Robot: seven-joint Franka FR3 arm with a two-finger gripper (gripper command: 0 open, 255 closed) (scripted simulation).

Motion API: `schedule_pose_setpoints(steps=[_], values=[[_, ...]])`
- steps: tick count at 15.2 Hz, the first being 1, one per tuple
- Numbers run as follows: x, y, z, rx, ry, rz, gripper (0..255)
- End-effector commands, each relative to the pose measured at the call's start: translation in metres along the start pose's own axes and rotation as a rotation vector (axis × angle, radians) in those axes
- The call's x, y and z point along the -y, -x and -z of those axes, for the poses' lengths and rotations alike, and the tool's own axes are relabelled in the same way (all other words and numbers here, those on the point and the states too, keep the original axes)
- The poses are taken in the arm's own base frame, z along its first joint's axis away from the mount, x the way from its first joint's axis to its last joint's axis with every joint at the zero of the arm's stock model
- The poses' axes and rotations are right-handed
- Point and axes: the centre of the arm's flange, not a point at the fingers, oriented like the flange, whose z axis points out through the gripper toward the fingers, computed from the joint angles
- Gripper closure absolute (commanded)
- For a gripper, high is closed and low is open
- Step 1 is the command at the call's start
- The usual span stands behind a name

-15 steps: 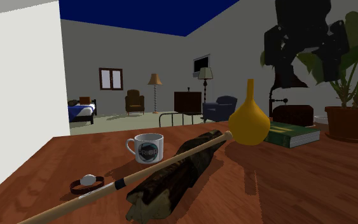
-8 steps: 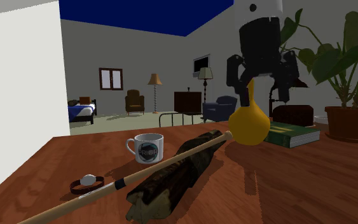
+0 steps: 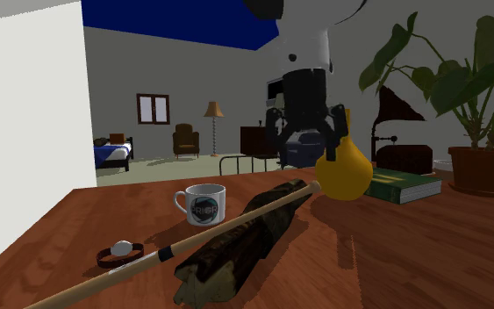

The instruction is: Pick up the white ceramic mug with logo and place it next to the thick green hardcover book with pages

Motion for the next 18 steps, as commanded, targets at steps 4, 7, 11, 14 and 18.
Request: schedule_pose_setpoints(steps=[4, 7, 11, 14, 18], values=[[0.032, -0.048, -0.022, -0.02, -0.029, -0.005, 0], [0.051, -0.077, -0.033, -0.032, -0.045, -0.007, 0], [0.078, -0.116, -0.047, -0.048, -0.067, -0.01, 0], [0.098, -0.145, -0.056, -0.06, -0.084, -0.012, 0], [0.124, -0.185, -0.068, -0.076, -0.106, -0.015, 0]])
